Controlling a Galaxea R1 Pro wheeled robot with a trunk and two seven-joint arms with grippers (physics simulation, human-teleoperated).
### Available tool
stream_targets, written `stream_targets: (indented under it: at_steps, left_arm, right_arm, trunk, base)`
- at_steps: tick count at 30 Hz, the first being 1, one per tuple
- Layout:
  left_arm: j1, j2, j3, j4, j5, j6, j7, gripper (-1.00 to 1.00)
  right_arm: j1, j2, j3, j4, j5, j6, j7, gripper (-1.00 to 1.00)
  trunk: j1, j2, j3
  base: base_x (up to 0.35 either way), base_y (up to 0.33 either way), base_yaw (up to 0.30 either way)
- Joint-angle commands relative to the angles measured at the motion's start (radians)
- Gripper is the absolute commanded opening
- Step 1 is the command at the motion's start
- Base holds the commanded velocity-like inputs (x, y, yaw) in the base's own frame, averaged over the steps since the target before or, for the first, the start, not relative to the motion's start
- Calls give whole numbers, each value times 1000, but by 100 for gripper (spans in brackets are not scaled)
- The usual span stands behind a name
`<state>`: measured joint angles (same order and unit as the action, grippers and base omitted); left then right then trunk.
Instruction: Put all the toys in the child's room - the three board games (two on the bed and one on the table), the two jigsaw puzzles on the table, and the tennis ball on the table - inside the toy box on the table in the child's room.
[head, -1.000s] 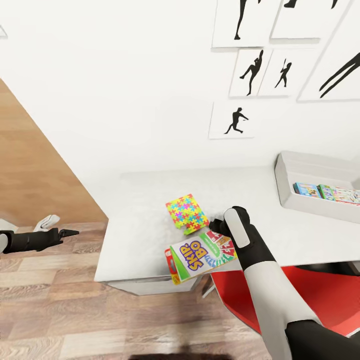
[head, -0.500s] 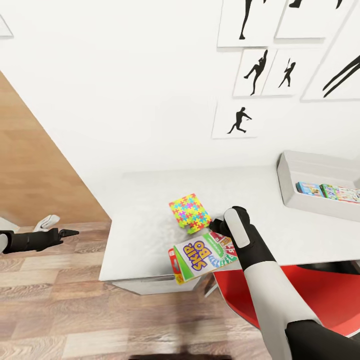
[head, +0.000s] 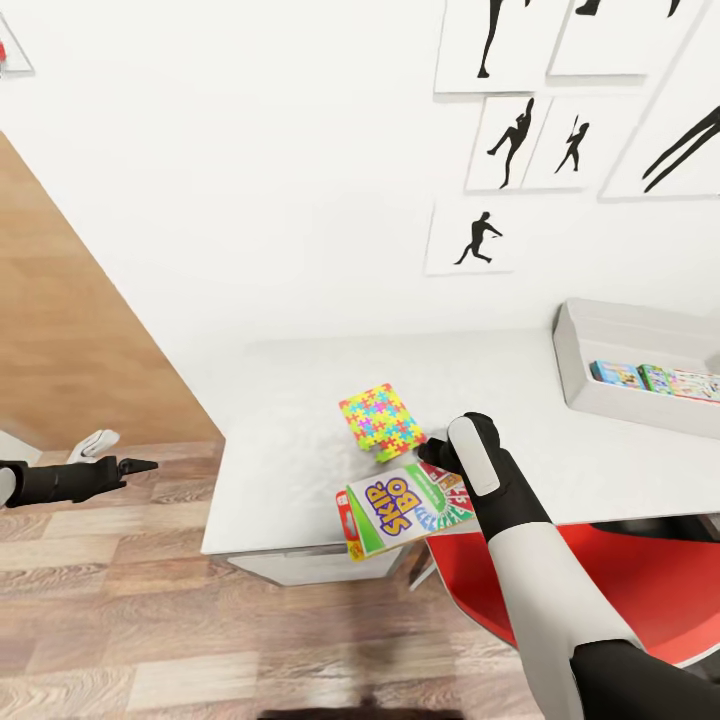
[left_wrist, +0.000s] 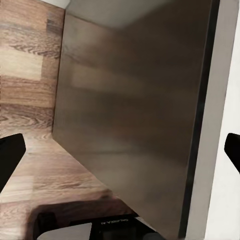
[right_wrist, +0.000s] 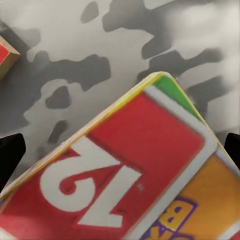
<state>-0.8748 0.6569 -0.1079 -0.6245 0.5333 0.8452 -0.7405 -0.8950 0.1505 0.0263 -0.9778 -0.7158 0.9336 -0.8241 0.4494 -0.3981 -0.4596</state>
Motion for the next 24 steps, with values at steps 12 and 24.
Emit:
stream_targets:
  at_steps: [12, 24]
  left_arm:
    - [-1, 1, -4, 0, 5, 5, 0, 100]
    - [-1, 1, -4, 0, 5, 5, 0, 100]
  right_arm:
    - [-1, 0, 1, -1, -10, 2, -10, 100]
    - [-1, 0, 1, -1, -10, 2, -10, 100]
  trunk:
    - [1, -2, -2]
    - [1, -2, -2]
  base:
    - [0, 54, 0]
    - [-60, 10, 0]
